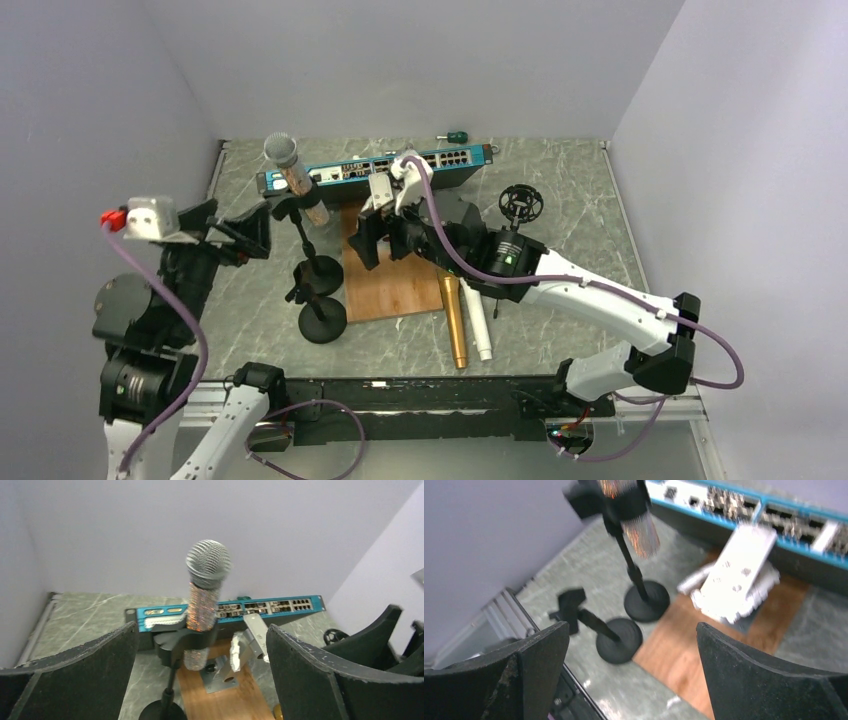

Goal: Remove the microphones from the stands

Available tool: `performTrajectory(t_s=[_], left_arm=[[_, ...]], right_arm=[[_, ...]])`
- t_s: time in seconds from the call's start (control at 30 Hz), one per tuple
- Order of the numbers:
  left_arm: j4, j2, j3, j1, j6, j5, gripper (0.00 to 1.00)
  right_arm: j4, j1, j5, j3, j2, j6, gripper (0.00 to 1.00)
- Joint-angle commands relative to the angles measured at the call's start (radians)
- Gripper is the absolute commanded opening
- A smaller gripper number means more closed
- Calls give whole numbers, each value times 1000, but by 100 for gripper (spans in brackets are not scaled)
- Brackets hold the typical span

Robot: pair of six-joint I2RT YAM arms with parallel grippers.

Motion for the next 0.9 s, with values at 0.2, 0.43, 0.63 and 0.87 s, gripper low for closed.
performTrajectory(t_s=[0.2, 0.43, 0.63, 0.87], left_arm=[[-214, -156, -54, -1, -8, -341, 99], [-314, -250, -205, -10, -72, -371, 99], [-340, -284, -257, -11, -95, -333, 99], [-368, -293, -255, -19, -99, -306, 99]], right_arm=[[161, 98, 274, 404, 250, -84, 99], [193, 176, 367, 576, 407, -228, 98], [129, 183, 479, 756, 532, -275, 98], [184, 183, 502, 786, 586, -349, 94]])
